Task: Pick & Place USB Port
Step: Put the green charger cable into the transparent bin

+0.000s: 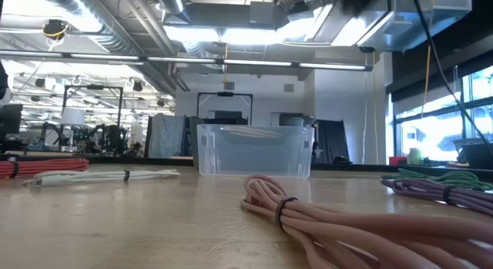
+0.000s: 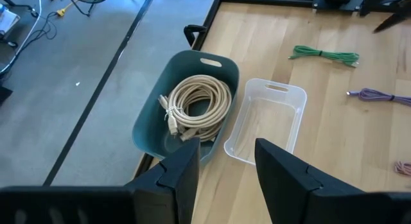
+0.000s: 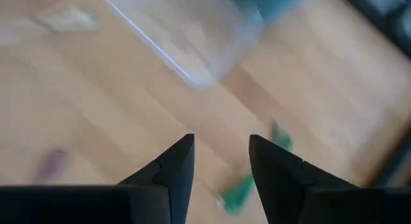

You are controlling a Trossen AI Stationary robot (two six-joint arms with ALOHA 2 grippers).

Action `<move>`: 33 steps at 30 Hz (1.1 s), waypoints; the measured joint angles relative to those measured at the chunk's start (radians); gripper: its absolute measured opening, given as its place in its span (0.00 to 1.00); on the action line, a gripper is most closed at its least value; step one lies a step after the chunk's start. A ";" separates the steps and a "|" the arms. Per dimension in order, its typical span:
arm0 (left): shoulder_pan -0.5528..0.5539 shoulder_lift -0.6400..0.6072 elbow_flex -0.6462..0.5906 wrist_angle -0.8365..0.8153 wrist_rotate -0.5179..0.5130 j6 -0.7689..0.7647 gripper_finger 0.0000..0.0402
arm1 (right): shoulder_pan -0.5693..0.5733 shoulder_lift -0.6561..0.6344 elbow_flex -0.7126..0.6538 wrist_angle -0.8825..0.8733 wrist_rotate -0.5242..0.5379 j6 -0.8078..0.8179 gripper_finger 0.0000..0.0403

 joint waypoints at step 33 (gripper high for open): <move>0.000 0.016 0.000 0.022 -0.023 0.005 0.36 | -0.134 -0.416 -1.256 0.853 -0.285 0.528 0.37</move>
